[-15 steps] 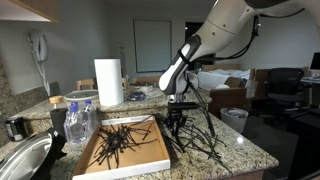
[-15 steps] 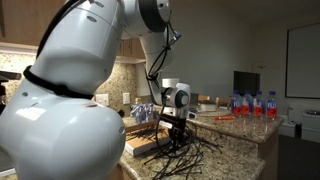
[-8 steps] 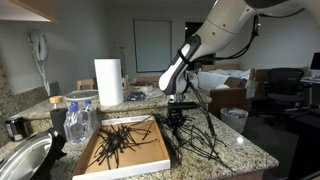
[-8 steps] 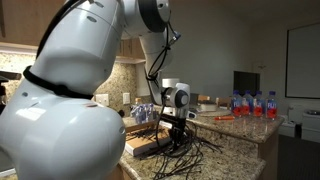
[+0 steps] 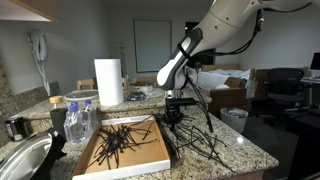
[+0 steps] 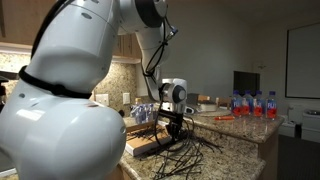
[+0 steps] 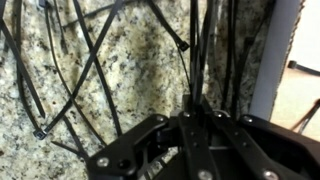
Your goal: Put some of the zip ties on the counter on the box
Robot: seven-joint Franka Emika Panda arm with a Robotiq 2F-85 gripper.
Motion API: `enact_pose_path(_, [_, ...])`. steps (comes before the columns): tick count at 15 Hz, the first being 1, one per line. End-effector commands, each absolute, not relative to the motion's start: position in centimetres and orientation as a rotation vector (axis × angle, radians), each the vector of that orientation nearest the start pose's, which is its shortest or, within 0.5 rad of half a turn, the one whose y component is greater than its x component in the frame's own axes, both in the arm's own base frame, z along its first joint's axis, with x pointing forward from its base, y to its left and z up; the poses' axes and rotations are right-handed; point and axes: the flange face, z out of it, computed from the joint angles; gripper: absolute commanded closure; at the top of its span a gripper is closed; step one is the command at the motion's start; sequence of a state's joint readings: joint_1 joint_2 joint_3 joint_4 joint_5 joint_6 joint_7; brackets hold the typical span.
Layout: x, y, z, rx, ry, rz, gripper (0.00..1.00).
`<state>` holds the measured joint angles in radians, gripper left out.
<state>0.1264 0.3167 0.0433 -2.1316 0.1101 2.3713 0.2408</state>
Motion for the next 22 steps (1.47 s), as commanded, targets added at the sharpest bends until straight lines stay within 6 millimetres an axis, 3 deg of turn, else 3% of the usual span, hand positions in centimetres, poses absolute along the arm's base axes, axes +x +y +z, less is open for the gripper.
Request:
enact_pose_path(1, [53.5,10.8,30.1,-3.082,0.165,0.123,0.92])
enact_pose_path(6, [53.5,13.2,36.6,-3.074,0.113,-0.006,0.92])
enact_pose_path(10, [54.1,17.9,39.2,-3.067,0.094,-0.072,0.92])
enact_pose_path(13, [54.1,22.9,39.6,-3.043,0.114,-0.053,0.92])
enact_pose_path(17, [54.3,30.0,38.1,-3.045,0.194,-0.034,0.92])
enact_pose_path(20, [55.5,33.5,36.5,-3.059,0.303,-0.048,0.93])
enact_pose_path(22, [56.6,34.6,36.1,-3.048,0.39,-0.061,0.93])
